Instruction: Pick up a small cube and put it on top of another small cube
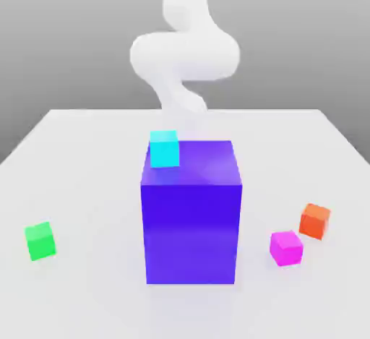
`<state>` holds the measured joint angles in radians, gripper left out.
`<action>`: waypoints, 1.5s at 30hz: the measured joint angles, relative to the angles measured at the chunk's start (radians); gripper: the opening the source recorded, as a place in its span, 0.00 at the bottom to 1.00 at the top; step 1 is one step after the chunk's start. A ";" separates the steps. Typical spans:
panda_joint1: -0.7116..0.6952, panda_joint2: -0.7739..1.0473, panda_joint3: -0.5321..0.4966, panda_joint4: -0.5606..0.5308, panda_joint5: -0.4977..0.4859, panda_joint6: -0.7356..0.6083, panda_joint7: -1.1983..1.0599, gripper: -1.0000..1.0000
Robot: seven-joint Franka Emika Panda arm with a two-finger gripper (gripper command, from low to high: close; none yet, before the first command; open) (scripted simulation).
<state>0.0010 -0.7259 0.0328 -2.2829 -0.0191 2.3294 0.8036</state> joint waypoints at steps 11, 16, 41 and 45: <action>0.090 0.391 0.172 -0.186 0.029 0.246 0.116 0.50; 0.142 0.559 0.254 -0.324 0.032 0.369 0.209 0.50; 0.336 0.899 0.171 -0.512 -0.172 0.632 0.511 0.00; 0.323 0.758 0.213 -0.512 -0.054 0.546 0.373 0.00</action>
<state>0.3235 0.0323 0.2454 -2.7948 -0.0735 2.8757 1.1770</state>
